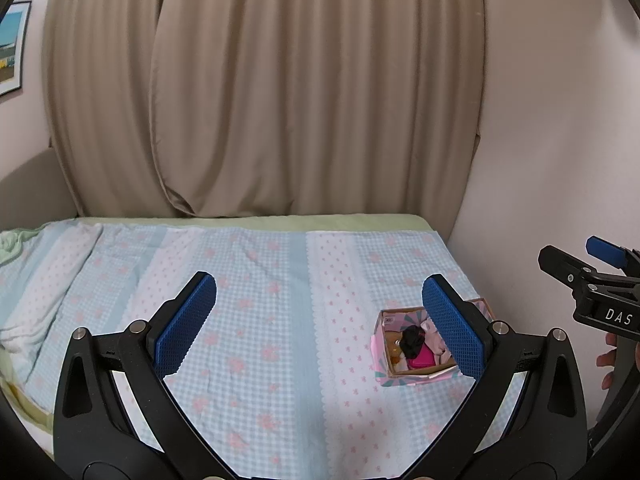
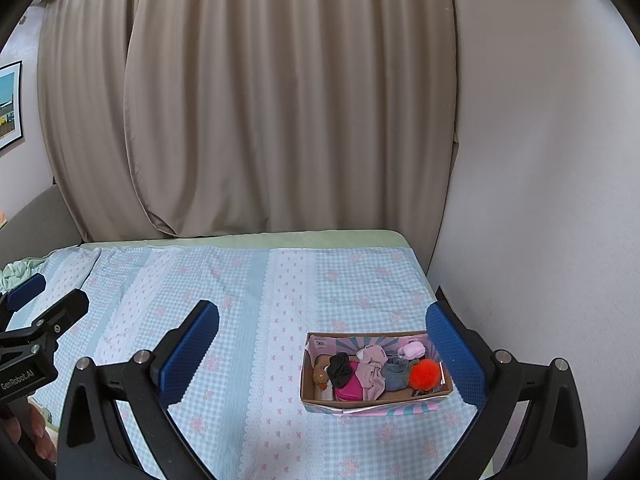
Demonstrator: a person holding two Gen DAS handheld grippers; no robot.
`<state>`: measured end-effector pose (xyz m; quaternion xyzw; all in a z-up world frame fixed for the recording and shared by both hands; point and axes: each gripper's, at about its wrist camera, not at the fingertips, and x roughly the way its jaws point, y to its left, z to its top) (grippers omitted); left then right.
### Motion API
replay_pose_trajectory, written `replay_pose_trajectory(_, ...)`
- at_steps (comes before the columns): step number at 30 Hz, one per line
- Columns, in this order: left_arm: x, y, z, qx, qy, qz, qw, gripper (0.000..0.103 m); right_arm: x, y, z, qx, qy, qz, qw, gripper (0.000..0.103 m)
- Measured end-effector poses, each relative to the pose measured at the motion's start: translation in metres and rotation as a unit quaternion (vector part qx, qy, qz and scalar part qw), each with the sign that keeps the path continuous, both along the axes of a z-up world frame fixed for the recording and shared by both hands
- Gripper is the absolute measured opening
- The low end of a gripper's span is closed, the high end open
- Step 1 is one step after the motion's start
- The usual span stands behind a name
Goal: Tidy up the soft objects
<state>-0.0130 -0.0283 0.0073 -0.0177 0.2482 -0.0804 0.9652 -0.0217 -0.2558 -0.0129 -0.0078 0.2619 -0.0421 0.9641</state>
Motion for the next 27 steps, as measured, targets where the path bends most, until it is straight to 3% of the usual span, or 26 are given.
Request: replay_pose_trajectory(27, 0.0015, 0.0075, -0.0025, 0.0, 0.0, 0.007, 1.0, 0.103, 0.0026, 0.0023, -0.0014, -0.001, 0.004, 0.005, 1.0, 0.103)
